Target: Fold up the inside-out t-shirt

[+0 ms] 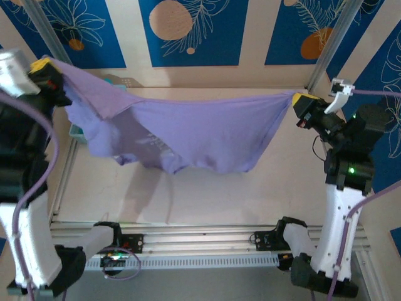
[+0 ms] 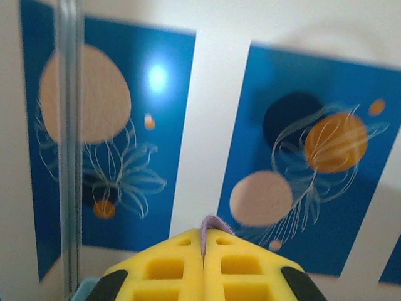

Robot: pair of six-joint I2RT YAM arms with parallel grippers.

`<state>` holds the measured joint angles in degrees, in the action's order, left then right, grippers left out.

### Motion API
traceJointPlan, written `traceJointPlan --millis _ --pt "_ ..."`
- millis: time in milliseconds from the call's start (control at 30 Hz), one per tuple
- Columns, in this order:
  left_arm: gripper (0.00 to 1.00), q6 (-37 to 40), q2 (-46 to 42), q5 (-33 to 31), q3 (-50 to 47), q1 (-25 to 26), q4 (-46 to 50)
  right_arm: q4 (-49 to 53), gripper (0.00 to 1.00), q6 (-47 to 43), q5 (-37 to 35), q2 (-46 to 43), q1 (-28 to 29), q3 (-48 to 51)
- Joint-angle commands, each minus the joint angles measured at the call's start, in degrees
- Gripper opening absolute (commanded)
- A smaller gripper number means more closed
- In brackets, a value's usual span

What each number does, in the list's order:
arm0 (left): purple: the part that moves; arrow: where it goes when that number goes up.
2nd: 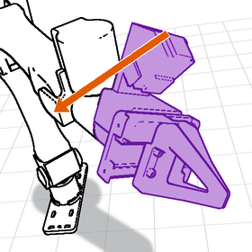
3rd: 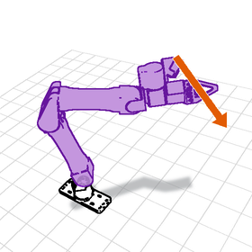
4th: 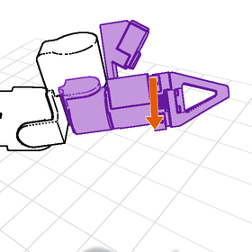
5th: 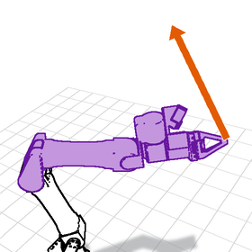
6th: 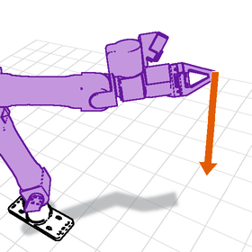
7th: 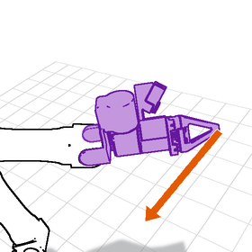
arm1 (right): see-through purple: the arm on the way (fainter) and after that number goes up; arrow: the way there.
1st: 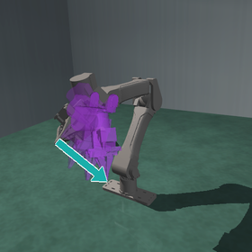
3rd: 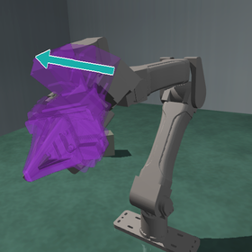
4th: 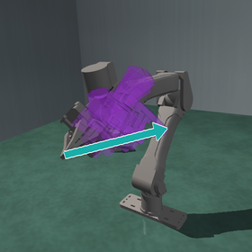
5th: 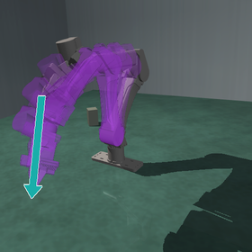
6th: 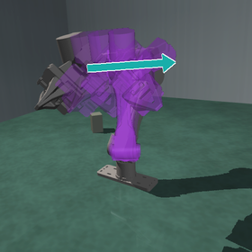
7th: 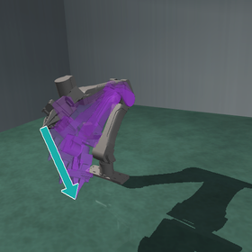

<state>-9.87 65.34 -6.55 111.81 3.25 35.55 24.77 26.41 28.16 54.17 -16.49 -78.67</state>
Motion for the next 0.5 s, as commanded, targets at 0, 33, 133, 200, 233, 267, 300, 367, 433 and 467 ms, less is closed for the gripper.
traceJointPlan --millis 0,33,133,200,233,267,300,367,433,467 --pt "0.0 1.6 10.9 -1.0 -0.1 -0.8 -1.7 -5.3 0.0 4.1 0.5 7.8 1.0 0.5" --pt "0.0 1.4 13.0 -0.5 1.4 -0.8 -2.0 -5.8 0.0 4.0 0.5 10.0 1.5 -0.6" --pt "0.0 0.7 19.9 1.5 8.7 -0.8 -1.7 -6.6 0.0 3.7 1.8 16.7 2.8 -5.3" --pt "0.0 0.1 23.4 3.5 14.4 -0.8 -0.8 -6.6 0.0 3.2 4.1 19.6 3.5 -9.0" --pt "0.0 -0.4 24.5 4.4 16.6 -0.8 -0.4 -6.4 0.0 2.9 4.6 20.3 3.8 -10.2" --pt "0.0 -1.2 25.1 5.6 18.8 -0.8 -0.2 -6.0 0.0 2.4 4.6 20.5 4.0 -11.7" --pt "0.0 -1.9 25.2 6.9 20.3 -0.8 -0.3 -5.4 0.0 1.7 4.5 20.3 4.1 -12.9" --pt "0.0 -3.4 23.9 8.7 21.7 -0.8 -0.9 -3.5 0.0 0.2 3.3 19.0 4.0 -15.3" --pt "0.0 -4.7 20.7 9.7 21.2 -0.8 -2.0 -0.9 0.0 -1.8 1.5 16.6 3.9 -17.0" --pt "0.0 -5.3 18.6 10.3 20.6 -0.8 -2.6 0.4 0.0 -2.7 0.3 15.1 3.6 -17.6"
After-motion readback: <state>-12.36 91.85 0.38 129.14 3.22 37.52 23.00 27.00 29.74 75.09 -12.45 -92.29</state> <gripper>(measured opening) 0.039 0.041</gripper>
